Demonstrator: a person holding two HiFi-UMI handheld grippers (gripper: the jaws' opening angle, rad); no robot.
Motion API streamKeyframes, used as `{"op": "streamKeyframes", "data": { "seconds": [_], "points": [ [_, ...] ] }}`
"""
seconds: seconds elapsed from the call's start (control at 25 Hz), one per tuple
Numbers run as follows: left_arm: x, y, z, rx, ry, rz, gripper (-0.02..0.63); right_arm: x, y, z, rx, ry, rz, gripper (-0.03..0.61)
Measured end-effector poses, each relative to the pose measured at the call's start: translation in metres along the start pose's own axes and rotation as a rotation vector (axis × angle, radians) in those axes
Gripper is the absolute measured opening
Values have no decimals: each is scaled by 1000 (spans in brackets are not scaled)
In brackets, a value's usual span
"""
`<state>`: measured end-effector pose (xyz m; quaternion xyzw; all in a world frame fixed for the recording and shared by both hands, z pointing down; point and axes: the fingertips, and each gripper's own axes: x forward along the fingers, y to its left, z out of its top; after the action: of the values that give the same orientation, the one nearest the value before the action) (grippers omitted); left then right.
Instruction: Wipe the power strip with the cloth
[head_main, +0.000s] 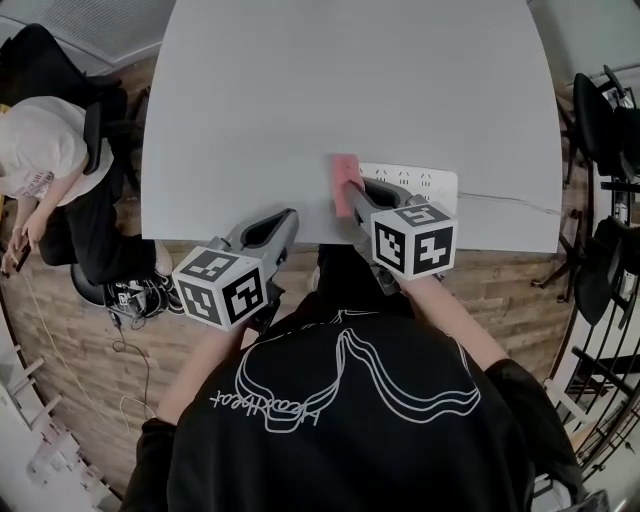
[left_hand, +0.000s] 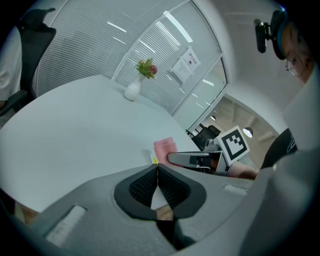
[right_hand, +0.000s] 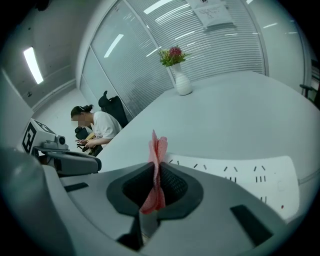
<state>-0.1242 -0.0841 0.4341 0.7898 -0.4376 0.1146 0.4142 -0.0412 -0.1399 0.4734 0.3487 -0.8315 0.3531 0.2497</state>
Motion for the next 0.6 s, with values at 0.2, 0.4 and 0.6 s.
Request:
{"op": "streamKeyframes", "data": {
  "seconds": [0.2,0.4,0.6],
  "points": [
    [-2,1,2,-8,-8,2,14,5,0,-5,-23,31,-22,38],
    [-2,3,2,-15,-9,9,14,7,-1,-4,-46,31,-45,40],
    [-3,5,0,-18,-6,6,14,8,0,-6,-51,34,-46,43]
  ]
}}
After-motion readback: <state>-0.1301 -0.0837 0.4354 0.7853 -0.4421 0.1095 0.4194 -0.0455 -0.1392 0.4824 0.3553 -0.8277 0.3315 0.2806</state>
